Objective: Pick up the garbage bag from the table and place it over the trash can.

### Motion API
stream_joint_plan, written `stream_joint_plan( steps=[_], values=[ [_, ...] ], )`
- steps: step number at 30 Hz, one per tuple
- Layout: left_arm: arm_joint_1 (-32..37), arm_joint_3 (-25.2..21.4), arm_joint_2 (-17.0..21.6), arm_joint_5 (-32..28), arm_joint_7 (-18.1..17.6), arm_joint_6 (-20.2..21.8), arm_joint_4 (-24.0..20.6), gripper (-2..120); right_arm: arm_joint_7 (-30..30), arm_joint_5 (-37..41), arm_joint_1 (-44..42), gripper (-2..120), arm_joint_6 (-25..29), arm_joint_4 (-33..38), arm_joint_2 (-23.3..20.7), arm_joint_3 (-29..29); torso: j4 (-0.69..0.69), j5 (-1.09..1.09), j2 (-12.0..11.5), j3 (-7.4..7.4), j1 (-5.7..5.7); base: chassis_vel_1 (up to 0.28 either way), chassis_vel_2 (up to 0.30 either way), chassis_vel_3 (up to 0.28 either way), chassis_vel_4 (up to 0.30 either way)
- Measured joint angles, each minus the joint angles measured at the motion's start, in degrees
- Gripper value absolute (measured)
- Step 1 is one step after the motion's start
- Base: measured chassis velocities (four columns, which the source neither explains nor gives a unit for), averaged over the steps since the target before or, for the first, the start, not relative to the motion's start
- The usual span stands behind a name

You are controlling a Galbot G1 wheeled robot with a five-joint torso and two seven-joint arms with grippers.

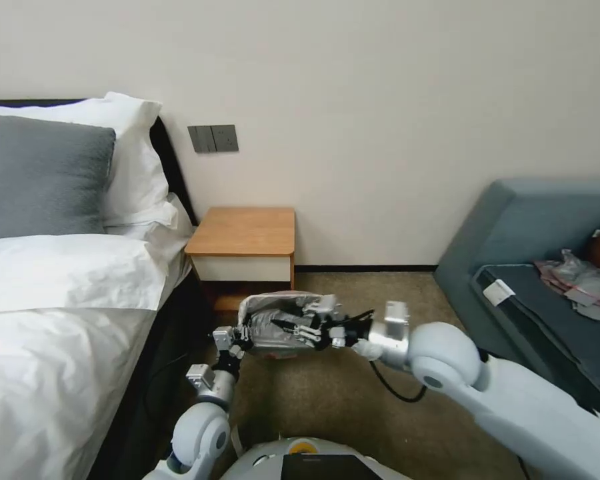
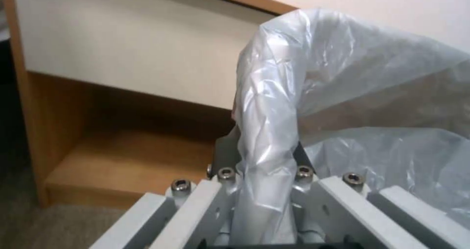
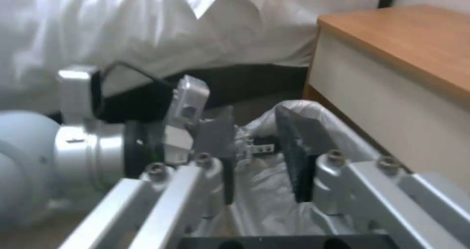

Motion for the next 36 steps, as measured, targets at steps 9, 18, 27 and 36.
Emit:
stream_joint_plan(
  steps=[9, 18, 27, 36],
  values=[
    [0.9, 0.2, -0.2, 4.4, 1.6, -0.7, 0.1, 3, -2.3, -8.0, 15.2, 0, -1.8, -5.8, 2.1, -14.9, 0.00, 0.01, 0.0, 0.00, 0.00, 0.000, 0.000, 0.000, 0.000],
    [2.0, -0.6, -0.4, 6.6, 1.8, -0.8, -1.0, 3, -8.5, -20.7, 28.6, 0, -7.8, -11.8, 8.5, -26.1, 0.00, -0.01, 0.0, 0.00, 0.00, 0.000, 0.000, 0.000, 0.000],
    [1.9, -3.0, -1.0, 3.4, 0.1, -0.3, -1.8, 3, -7.8, -21.8, 32.2, 0, -9.9, -16.0, 13.8, -30.6, -0.02, -0.01, 0.0, 0.00, 0.00, 0.000, 0.000, 0.000, 0.000],
    [2.1, -5.0, -1.2, 2.1, 1.1, -0.8, -2.0, 3, -6.8, -22.4, 32.9, 0, -9.4, -19.9, 17.3, -31.3, -0.01, -0.01, 0.0, 0.00, 0.00, 0.000, 0.000, 0.000, 0.000]
  ],
)
